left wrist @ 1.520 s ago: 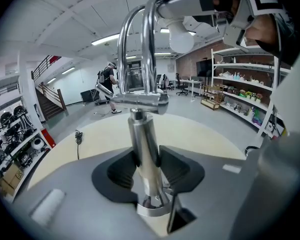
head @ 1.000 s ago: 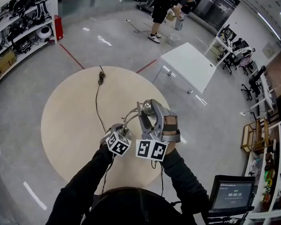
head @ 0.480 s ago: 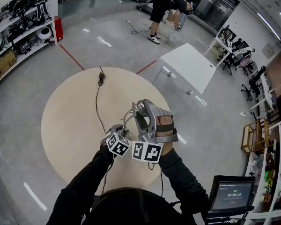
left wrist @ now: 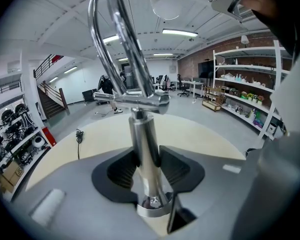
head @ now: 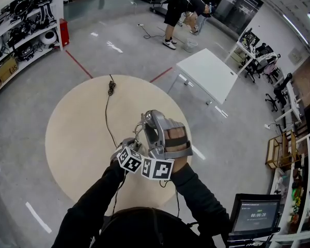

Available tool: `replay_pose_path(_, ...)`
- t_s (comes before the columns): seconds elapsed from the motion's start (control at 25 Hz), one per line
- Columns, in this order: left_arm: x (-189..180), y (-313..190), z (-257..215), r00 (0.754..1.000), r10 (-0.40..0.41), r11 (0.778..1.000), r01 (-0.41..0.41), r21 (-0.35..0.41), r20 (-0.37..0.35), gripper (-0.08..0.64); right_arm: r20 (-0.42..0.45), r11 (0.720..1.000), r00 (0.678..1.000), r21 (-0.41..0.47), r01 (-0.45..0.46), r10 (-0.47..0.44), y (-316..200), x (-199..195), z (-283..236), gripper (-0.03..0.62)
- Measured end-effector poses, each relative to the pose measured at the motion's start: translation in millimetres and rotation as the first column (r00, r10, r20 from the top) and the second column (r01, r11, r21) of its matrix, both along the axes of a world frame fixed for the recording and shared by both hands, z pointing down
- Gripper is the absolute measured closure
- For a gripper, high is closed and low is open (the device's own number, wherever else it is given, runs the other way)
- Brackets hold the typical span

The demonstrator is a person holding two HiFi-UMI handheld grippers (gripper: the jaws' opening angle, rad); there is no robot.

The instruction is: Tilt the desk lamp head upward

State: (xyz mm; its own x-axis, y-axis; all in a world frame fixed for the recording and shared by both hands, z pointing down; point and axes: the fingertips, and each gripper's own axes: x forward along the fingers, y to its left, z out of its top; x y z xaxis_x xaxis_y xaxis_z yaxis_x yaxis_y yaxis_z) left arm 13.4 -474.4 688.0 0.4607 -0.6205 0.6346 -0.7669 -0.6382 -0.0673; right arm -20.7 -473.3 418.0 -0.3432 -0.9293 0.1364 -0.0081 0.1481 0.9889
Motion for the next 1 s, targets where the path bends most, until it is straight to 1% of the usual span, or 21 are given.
replay_pose_path(0.16, -1, -1, 5, 1.0, -0.002, 1.0, 0.002, -0.004, 0.013, 0.41, -0.015, 1.0, 1.0, 0.01, 0.006, -0.006, 0, -3, 0, 0.253)
replay_pose_path(0.32, -1, 1, -7, 1.0, -0.001, 1.0, 0.001, 0.011, 0.03, 0.408, -0.038, 1.0, 0.999, 0.025, 0.016, -0.015, 1, -6, 2, 0.253)
replay_pose_path(0.52, 1, 2, -6, 1.0, 0.002, 1.0, -0.002, 0.01, 0.029, 0.408, -0.065, 0.999, 0.998, 0.042, 0.03, -0.028, 3, -11, 3, 0.253)
replay_pose_path(0.68, 0, 1, -6, 1.0, -0.002, 1.0, 0.002, 0.01, 0.024, 0.407, -0.056, 0.998, 0.998, 0.045, 0.044, -0.041, 2, -11, 3, 0.253)
replay_pose_path(0.76, -1, 1, -5, 1.0, -0.009, 1.0, 0.008, 0.015, 0.028, 0.403, -0.034, 0.998, 0.998, 0.046, 0.05, -0.049, 4, -11, 4, 0.253)
replay_pose_path(0.8, -2, 0, -4, 0.999, -0.014, 1.0, 0.014, 0.021, 0.034, 0.394, -0.016, 0.997, 0.998, 0.049, 0.055, -0.055, 5, -11, 4, 0.253)
replay_pose_path(0.84, -4, -1, -3, 0.999, -0.022, 0.999, 0.021, 0.031, 0.04, 0.333, 0.003, 0.997, 0.998, 0.053, 0.06, -0.06, 6, -11, 4, 0.253)
replay_pose_path(0.88, -6, -1, -2, 0.999, -0.032, 0.999, 0.03, 0.039, 0.04, 0.289, 0.023, 0.996, 0.998, 0.055, 0.063, -0.064, 7, -10, 4, 0.252)
replay_pose_path(1.0, -10, -2, 2, 0.999, -0.048, 0.999, 0.048, 0.025, -0.004, 0.282, 0.073, 0.998, 0.996, 0.04, 0.056, -0.059, 9, -5, 6, 0.252)
